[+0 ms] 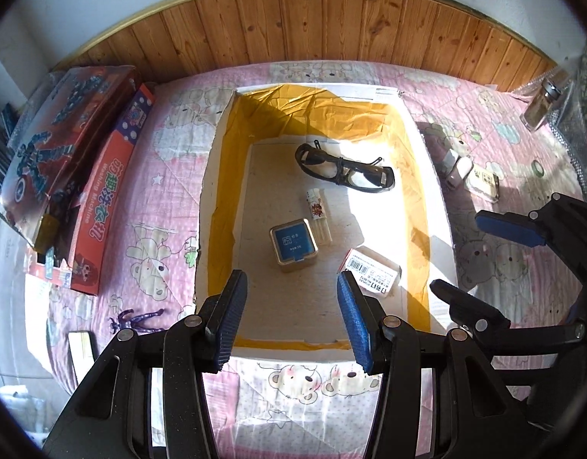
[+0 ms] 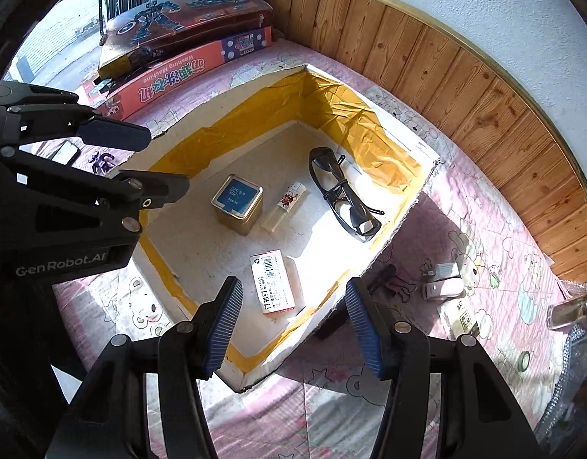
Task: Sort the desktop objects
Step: 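Move both grippers back toward the remaining items on the bedspread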
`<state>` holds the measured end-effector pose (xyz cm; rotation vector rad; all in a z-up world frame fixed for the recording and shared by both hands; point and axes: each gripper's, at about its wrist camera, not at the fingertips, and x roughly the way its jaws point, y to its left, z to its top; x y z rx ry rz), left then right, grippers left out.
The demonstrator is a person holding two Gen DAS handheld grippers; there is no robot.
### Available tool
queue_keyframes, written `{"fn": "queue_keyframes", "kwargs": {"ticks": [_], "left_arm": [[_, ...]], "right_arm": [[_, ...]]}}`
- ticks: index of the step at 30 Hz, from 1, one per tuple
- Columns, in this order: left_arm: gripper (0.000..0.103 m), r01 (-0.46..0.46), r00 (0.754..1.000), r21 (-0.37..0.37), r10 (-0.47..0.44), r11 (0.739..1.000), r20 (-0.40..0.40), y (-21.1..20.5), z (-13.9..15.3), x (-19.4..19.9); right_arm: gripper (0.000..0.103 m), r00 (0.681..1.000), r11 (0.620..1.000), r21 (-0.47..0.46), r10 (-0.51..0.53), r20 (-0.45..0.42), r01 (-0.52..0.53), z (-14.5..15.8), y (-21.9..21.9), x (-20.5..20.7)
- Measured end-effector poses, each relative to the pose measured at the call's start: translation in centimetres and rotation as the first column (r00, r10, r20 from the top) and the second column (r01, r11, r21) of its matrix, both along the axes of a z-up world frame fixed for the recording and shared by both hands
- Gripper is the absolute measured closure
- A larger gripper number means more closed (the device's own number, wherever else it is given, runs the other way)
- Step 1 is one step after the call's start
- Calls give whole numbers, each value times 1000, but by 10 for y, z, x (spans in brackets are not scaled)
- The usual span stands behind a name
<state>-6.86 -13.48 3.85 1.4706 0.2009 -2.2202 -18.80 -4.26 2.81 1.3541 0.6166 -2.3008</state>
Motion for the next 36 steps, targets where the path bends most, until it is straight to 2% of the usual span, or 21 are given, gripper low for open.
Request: {"fn": "queue_keyframes", "kwargs": {"ticks": [8,11,14,16,20,25,31,36], "left_arm": [[51,36,993,-22,-38,999,-109,40,24,21],[51,61,982,-81,-74,995,-172,63,33,27],[51,101,960,-164,-140,981,-243,90,42,33],[51,122,947,-186,-171,975,-272,107,45,34],[51,197,929,-122,-225,973,-295,134,39,22],[51,272,926,-51,-276,961,-258,162,10,-14],[51,250,959,78,-235,965,-155,172,-44,-71],[51,229,972,99,-222,968,-77,174,-90,-114]], "right_arm": [[45,994,997,-75,-29,-109,21,23,20,15],[45,985,995,-102,-29,-170,11,27,29,24],[45,971,989,-149,-35,-236,0,31,42,35],[45,961,984,-180,-59,-270,9,32,55,40],[45,951,965,-255,-136,-276,63,30,89,43],[45,944,938,-308,-235,-234,157,14,141,36],[39,931,911,-297,-339,-138,287,-28,201,10],[37,927,906,-249,-368,-70,341,-65,236,-24]]}}
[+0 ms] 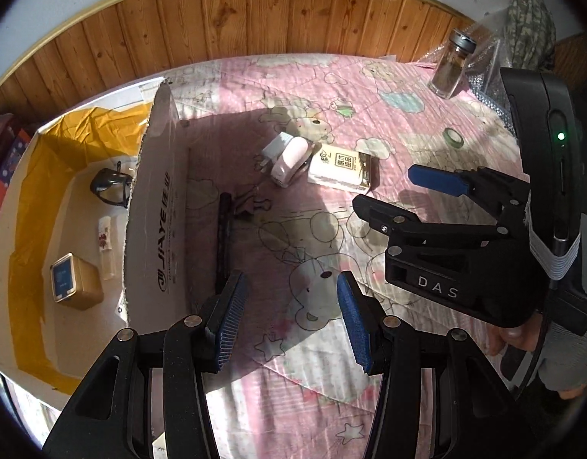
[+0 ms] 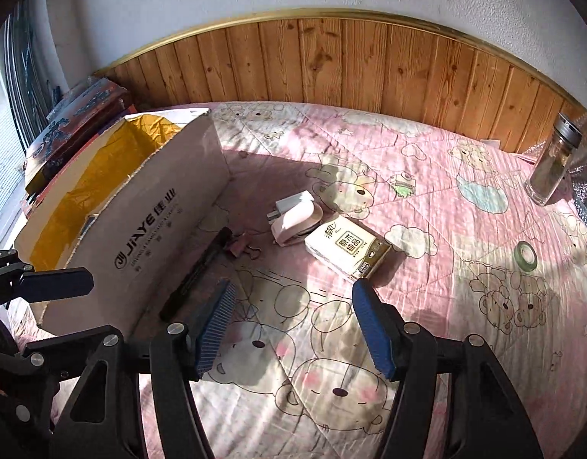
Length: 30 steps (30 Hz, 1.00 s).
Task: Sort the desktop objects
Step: 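Move both grippers back toward the remaining items on the bedspread, then grasp the black marker with the left gripper while the right gripper grasps the gold tissue pack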
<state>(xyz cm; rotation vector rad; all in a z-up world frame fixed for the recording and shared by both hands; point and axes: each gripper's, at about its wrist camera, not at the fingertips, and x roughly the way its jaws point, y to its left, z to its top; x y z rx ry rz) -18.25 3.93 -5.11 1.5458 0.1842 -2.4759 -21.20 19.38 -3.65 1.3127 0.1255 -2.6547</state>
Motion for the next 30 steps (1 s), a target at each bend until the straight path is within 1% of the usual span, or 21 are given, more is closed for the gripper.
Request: {"fn": "queue_keyframes", "kwargs": {"ticks": [1,3,7,8,9,11,15,16,18,19,20,21,22,23,24,26,30], "left_arm": [[51,-9,1000,-4,9,1000,16,-3,-10,-7],[51,-46,998,-11,46,999,49,-12,-29,-20],[51,-142,987,15,140,990,84,-42,-58,-36],[51,-160,983,24,157,987,91,-48,-63,-38],[51,-175,980,33,171,984,101,-53,-68,-40],[51,-195,975,44,189,980,113,-61,-78,-43],[52,-216,970,46,208,975,128,-73,-93,-43],[52,-214,972,41,209,976,104,-74,-92,-42],[52,-204,976,37,200,978,83,-74,-92,-42],[56,-195,979,33,192,980,71,-74,-92,-43],[73,-188,980,12,187,982,65,-73,-92,-44],[81,-180,981,-21,181,983,64,-72,-92,-44],[89,-169,983,-33,170,985,62,-72,-92,-45],[90,-164,984,-26,165,986,62,-72,-91,-43],[90,-164,984,-22,165,986,60,-72,-90,-42],[90,-163,985,-14,163,987,52,-71,-86,-37],[90,-160,986,-14,160,987,37,-65,-76,-25]], "right_arm": [[34,1000,1000,10,9,15,-9,-6,3,-7],[32,999,998,43,36,37,-38,-19,6,-19],[29,995,988,125,82,53,-88,-43,9,-42],[26,995,987,133,86,57,-93,-48,11,-48],[26,994,986,138,90,57,-97,-52,13,-54],[25,994,982,157,96,53,-104,-60,15,-66],[23,990,970,204,124,71,-136,-74,13,-89],[23,988,968,202,135,75,-148,-78,12,-93],[23,986,967,195,153,73,-165,-82,11,-96],[24,984,968,183,160,73,-171,-83,11,-97],[27,984,971,161,164,73,-174,-84,12,-98],[31,983,975,130,169,78,-178,-83,14,-98],[41,981,979,97,171,86,-180,-83,15,-98],[48,982,981,83,169,88,-177,-82,15,-98],[50,982,982,82,164,92,-172,-81,15,-97],[50,981,983,58,165,102,-172,-79,14,-94],[51,982,989,-22,147,123,-145,-75,16,-88]]}}
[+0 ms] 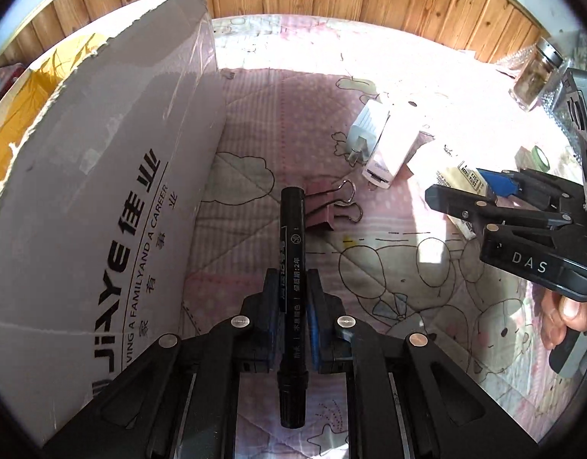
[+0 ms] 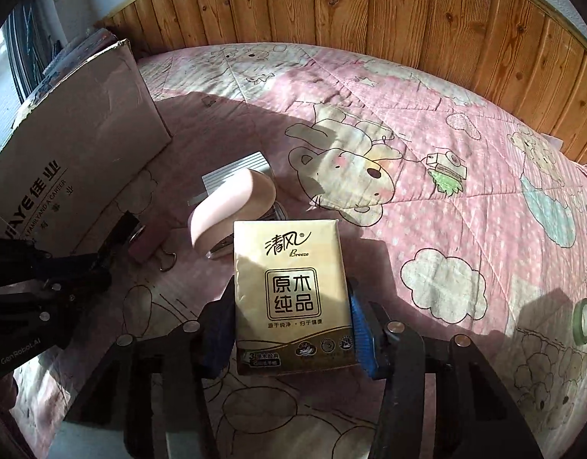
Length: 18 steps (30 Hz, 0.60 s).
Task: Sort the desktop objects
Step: 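Grasp the black marker with the left gripper while the right gripper grasps the gold tissue pack, then carry the marker and tissue pack over the cardboard box with both grippers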
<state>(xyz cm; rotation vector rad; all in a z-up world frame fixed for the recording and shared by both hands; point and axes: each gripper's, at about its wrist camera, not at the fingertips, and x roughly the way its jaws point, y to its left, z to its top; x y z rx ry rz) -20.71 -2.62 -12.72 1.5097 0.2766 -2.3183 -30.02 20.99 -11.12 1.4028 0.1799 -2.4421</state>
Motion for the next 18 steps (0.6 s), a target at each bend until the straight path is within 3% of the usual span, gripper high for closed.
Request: {"fn": "queue_keyframes", "kwargs": {"ticks": [4,18], "left_arm": [[90,-14,1000,14,14,1000,-7,5,10,11],[90,12,1000,55,-11,998,-19,35,33,53]], "right_arm": [[51,999,998,-57,-37,20,38,5,3,12],[50,995,991,-96,-97,-2,96,28,-12,73]]}}
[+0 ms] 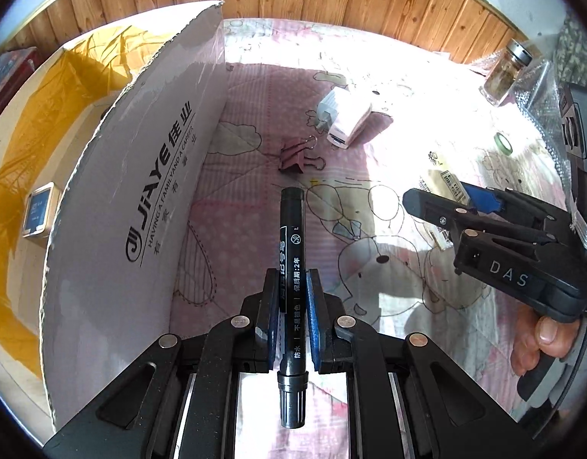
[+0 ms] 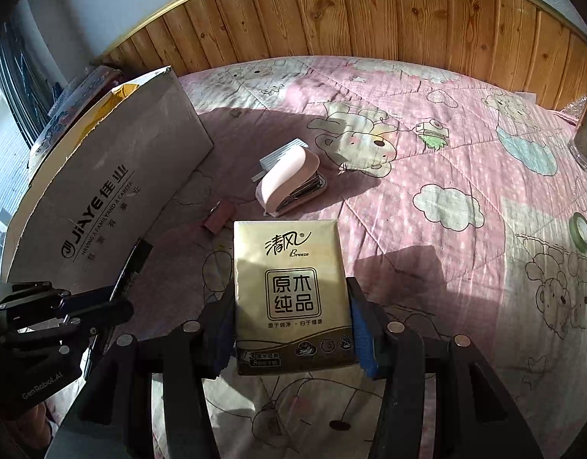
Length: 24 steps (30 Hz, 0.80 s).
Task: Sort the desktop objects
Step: 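Carry the marker and tissue pack over the cardboard box with both grippers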
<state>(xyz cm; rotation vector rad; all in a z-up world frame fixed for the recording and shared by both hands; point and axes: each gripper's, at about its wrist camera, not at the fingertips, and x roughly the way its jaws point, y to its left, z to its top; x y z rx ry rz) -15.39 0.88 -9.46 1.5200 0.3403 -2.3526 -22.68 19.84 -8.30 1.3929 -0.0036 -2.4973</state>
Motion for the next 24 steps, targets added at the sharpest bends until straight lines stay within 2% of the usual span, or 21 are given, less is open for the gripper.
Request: {"fn": "queue_keyframes", "kwargs": {"ticks": [13,24], "left_arm": [[90,-3,999,16,4,1000,-49,-1,23,35],[90,8,997,71,-2,997,-81,6,32,68]], "right_arm": [[50,999,997,72,-23,-48,26,9,-30,58],[50,998,998,55,-36,-53,39,14,-49,101]]}}
